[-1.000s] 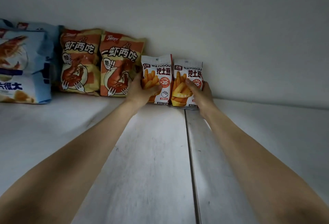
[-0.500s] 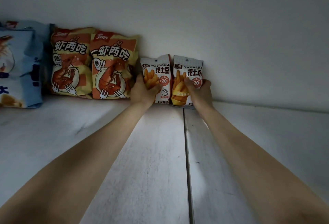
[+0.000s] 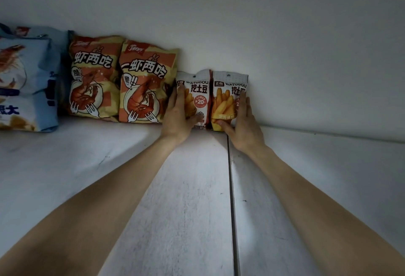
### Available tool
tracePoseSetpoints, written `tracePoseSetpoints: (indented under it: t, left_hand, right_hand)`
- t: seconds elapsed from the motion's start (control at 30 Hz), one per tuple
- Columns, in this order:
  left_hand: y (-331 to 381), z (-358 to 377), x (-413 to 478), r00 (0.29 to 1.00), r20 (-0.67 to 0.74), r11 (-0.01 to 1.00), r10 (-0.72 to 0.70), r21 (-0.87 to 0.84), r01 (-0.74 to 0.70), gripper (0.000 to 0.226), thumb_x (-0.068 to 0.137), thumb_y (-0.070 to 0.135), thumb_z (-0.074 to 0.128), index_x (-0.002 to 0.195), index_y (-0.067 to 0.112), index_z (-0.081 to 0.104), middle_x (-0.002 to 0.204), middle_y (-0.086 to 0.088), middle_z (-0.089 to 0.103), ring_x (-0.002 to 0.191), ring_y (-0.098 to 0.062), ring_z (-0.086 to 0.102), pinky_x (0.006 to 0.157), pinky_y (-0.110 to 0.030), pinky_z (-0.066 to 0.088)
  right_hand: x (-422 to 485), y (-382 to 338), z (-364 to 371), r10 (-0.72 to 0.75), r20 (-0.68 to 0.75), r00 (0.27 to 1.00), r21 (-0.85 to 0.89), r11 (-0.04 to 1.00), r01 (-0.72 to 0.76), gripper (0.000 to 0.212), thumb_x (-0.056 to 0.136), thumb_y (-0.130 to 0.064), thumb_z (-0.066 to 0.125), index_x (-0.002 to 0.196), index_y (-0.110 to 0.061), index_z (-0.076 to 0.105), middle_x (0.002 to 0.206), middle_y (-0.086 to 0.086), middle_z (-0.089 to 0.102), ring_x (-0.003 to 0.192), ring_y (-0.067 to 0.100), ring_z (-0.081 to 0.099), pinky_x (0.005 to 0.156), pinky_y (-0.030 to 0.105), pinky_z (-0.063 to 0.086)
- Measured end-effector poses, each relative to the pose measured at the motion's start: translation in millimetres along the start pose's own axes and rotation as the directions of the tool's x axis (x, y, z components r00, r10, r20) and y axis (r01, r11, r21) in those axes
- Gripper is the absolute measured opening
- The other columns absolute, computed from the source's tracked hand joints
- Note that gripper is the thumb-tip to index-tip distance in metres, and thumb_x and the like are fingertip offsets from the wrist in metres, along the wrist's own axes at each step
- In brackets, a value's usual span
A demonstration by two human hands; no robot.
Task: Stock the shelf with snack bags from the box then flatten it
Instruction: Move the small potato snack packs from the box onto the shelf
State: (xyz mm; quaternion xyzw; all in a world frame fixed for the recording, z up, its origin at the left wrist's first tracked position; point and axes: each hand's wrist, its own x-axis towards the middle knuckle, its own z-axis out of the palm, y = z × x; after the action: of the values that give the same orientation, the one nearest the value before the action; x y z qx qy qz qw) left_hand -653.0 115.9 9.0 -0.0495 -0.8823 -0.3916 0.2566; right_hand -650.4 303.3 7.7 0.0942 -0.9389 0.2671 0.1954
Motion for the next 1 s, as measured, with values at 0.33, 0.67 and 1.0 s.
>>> tracePoseSetpoints:
  t: [0.33, 0.67, 1.0]
  left_hand:
    - [9.9, -2.3, -14.8, 0.999, -0.003, 0.999, -0.035, 0.04, 0.035, 0.095, 0.086, 0.032, 0.072, 0.157, 0.017, 0.009, 0.163, -0.015, 0.008, 0.149, -0.031, 0.014, 0.118, -0.034, 0.018]
    - [14.2, -42.5, -84.6, 0.982, 0.187, 0.949, 0.021, 0.306, -0.079, 0.08, 0.092, 0.044, 0.06, 0.155, 0.017, 0.019, 0.163, -0.015, 0.011, 0.143, -0.036, 0.029, 0.11, -0.05, 0.038]
    - [48.2, -107.1, -162.3, 0.909, 0.395, 0.74, -0.137, 0.651, -0.171, 0.069, 0.099, 0.058, 0.027, 0.156, 0.028, 0.004, 0.165, -0.008, 0.002, 0.152, -0.026, 0.001, 0.121, -0.051, 0.004]
  right_hand:
    - [-9.6, -13.0, -7.0, 0.16, -0.015, 0.987, -0.245, 0.956, -0.159, 0.101, 0.088, -0.065, 0.052, 0.155, -0.027, -0.013, 0.164, 0.016, 0.005, 0.141, 0.04, 0.032, 0.109, 0.057, 0.033]
    - [-87.1, -29.6, -43.5, 0.006, -0.032, 0.999, -0.542, 0.84, -0.023, 0.08, 0.096, -0.059, 0.039, 0.156, -0.017, 0.007, 0.161, 0.016, 0.019, 0.143, 0.033, 0.03, 0.112, 0.058, 0.026]
    - [-171.8, -67.3, -86.1, -0.004, 0.081, 0.997, -0.639, 0.767, 0.055, 0.075, 0.096, -0.058, 0.034, 0.155, -0.016, 0.014, 0.159, 0.017, 0.024, 0.145, 0.035, 0.026, 0.112, 0.061, 0.019]
